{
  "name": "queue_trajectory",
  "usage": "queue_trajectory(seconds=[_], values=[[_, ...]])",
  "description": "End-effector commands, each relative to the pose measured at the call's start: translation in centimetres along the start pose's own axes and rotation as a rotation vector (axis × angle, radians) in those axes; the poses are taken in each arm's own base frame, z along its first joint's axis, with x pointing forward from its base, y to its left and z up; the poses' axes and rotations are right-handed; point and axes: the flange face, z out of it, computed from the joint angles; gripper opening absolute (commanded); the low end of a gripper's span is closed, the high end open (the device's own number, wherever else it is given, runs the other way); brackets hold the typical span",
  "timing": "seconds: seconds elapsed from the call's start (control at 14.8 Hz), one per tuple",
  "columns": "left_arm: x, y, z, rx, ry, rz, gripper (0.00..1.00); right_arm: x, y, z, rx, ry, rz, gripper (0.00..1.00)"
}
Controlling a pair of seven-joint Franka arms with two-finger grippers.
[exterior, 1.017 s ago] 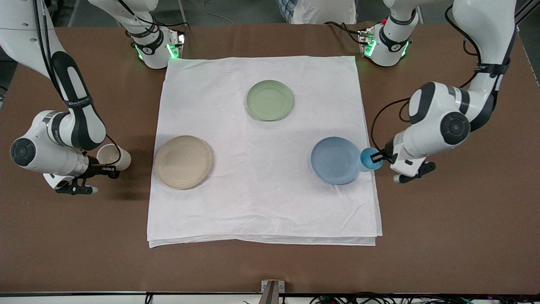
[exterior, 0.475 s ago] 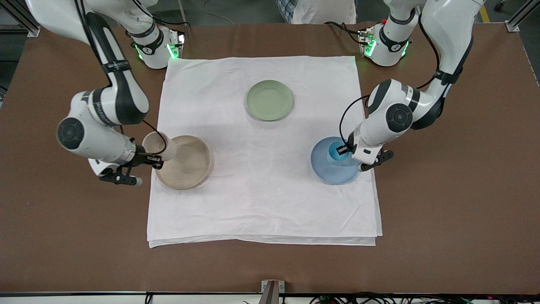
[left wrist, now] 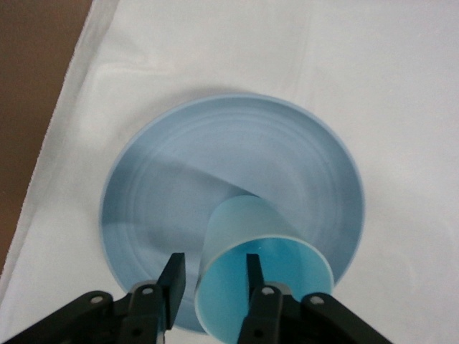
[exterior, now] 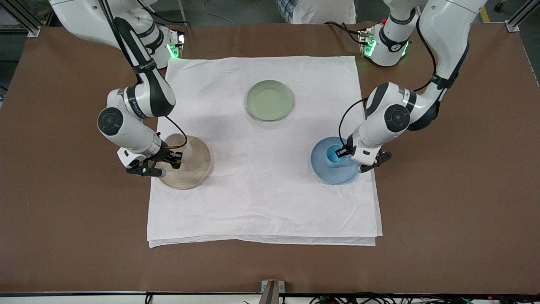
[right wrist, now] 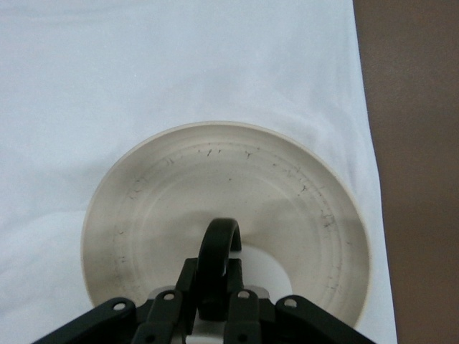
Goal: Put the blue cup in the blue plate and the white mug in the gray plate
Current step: 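Release the cup and mug onto the plates and lift both grippers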
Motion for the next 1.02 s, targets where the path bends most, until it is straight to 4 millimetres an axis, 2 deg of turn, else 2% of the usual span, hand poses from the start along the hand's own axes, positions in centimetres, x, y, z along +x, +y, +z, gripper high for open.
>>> queue_trajectory(seconds=[0.0,0.07,0.2,0.27,0.34,0.47,0.61,0.68,0.81,0.88,0.95], values=[[1.3,1.7,-5.9,0.022,0.038,0.002,1.0,0.0,0.1,-0.1,0.015,0.014,0.01,1.0],[2.0,2.4,-8.4,0.051,0.08,0.047,1.0,0.0,0.1,-0.3,0.016,0.012,0.01,1.0],[4.8,1.9,-12.9,0.132,0.149,0.087,1.0,0.9,0.2,-1.8,0.021,0.018,0.008,1.0],[5.9,2.0,-15.6,0.167,0.168,0.13,1.0,1.5,0.5,-3.0,0.014,-0.006,0.005,1.0],[6.5,2.1,-18.2,0.187,0.161,0.195,1.0,2.9,0.9,-5.4,0.008,-0.039,-0.003,1.0],[8.6,0.7,-22.8,0.203,0.154,0.258,1.0,5.8,3.5,-10.8,0.009,-0.108,-0.067,1.0],[10.8,-1.5,-27.1,0.176,0.182,0.274,1.0,7.6,6.9,-15.9,-0.023,-0.152,-0.118,1.0],[11.3,-2.6,-29.0,0.194,0.164,0.32,1.0,8.0,8.6,-18.1,-0.059,-0.172,-0.154,1.0],[11.3,-3.9,-31.5,0.219,0.13,0.373,1.0,8.4,12.2,-21.7,-0.065,-0.205,-0.166,1.0],[10.2,-4.6,-34.2,0.235,0.171,0.385,1.0,8.4,14.1,-23.2,-0.058,-0.221,-0.152,1.0],[9.6,-5.0,-35.2,0.24,0.179,0.4,1.0,8.3,15.5,-24.8,-0.054,-0.227,-0.134,1.0]])
